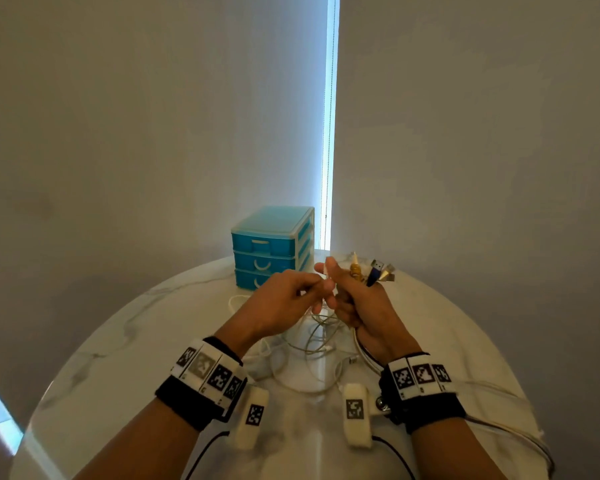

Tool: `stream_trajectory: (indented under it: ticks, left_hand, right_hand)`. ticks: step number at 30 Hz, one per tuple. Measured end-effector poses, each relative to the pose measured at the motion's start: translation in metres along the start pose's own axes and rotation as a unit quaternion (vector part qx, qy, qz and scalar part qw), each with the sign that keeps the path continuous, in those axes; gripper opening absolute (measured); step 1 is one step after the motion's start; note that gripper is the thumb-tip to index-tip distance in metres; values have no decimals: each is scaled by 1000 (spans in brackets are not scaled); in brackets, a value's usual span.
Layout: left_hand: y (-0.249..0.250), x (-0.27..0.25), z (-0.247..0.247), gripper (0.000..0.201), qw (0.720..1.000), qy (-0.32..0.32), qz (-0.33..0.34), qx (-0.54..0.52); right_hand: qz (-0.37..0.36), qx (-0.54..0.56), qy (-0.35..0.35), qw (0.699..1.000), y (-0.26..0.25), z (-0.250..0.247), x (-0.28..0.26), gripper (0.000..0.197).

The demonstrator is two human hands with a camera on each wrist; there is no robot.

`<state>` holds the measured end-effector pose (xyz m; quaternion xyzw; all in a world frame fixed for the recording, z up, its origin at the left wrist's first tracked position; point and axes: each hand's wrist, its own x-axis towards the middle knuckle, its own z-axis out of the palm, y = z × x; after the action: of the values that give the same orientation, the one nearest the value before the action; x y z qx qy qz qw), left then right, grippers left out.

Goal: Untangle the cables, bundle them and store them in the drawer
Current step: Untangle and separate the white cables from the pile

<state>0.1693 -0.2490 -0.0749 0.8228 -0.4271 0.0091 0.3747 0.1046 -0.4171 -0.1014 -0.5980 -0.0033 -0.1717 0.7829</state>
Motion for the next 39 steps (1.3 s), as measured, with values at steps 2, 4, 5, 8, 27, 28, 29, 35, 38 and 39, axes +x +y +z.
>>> stream_trajectory:
  ticks: [2,4,5,8,27,28,29,35,38,39]
  left_hand:
    - [-1,4,5,36,999,-11,-11,29]
    - [-5,3,4,43,998,-21,-35,56]
    - [-8,2,2,50,997,-22,-42,65]
    - [-15,-3,-8,46,996,-12,-57,73]
    - [3,-14,-63,10,969,191,4,-156]
    - [9,-13,-61,10,968,176,7,-177]
    - [15,-12,-58,13,966,166,5,-199]
    - [37,-7,-47,26,914,102,-2,-392]
    - [44,-4,-53,30,889,92,9,-448]
    - [44,-3,-57,30,882,94,16,-462]
  right_hand:
    - [-9,-25,13,1000,1,1,-1,36]
    - [-33,-41,47,998,4,-1,0,36]
    - [-48,-56,74,995,6,-2,2,37]
    - [-67,-68,160,982,11,-7,9,40]
    - [-42,-190,-22,981,-9,24,-16,21]
    - [-30,-206,-56,976,-2,27,-15,21]
    - [-21,-221,-77,972,2,31,-15,25]
    - [-46,-221,-73,971,17,44,-15,38]
    - [-66,-226,-61,970,22,48,-14,26]
    - [-81,-236,-58,967,21,49,-15,19]
